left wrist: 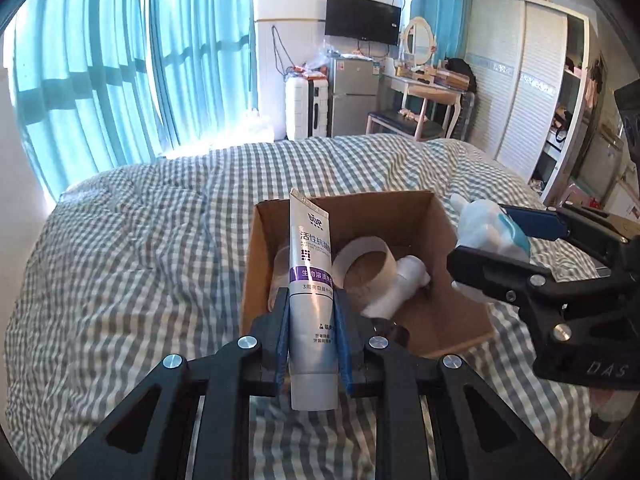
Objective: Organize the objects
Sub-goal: 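Carry tube into box with left gripper while right carries star toy in, open both, then grasp the white earbud case on the bed with the right gripper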
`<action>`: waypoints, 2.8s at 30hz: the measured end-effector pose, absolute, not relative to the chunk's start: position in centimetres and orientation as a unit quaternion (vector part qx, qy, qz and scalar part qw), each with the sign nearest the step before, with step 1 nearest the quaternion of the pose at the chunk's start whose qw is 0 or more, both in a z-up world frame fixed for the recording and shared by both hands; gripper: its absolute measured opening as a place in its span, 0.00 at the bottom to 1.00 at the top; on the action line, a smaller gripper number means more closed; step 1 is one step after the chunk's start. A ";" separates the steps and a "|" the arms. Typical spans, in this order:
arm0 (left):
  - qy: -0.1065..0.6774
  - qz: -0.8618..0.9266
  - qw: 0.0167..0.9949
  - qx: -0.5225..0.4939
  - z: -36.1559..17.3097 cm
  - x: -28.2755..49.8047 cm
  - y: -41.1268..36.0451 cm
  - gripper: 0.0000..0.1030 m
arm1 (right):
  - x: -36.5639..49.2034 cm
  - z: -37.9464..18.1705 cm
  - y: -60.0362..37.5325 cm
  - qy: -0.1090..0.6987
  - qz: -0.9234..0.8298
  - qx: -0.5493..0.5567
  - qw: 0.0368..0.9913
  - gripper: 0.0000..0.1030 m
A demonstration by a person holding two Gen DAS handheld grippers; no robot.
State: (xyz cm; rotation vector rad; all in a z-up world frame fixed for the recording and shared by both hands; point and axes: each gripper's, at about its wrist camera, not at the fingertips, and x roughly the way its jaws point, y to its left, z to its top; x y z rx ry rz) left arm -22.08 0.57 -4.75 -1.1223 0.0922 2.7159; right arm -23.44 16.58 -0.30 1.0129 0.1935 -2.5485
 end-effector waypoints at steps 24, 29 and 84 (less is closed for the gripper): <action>0.040 0.903 0.114 -0.411 -9.5 -25.3 1.1 0.63 | -26.7 -3.3 18.6 0.040 -0.913 0.362 0.186 0.71; 0.038 0.916 0.103 -0.386 -6.1 -23.2 0.1 0.73 | -24.0 0.3 18.7 0.051 -0.925 0.335 0.174 0.71; 0.048 0.888 -0.006 -0.457 -14.3 -8.5 -4.3 0.89 | -10.8 -17.5 11.6 0.137 -0.807 0.522 0.241 0.53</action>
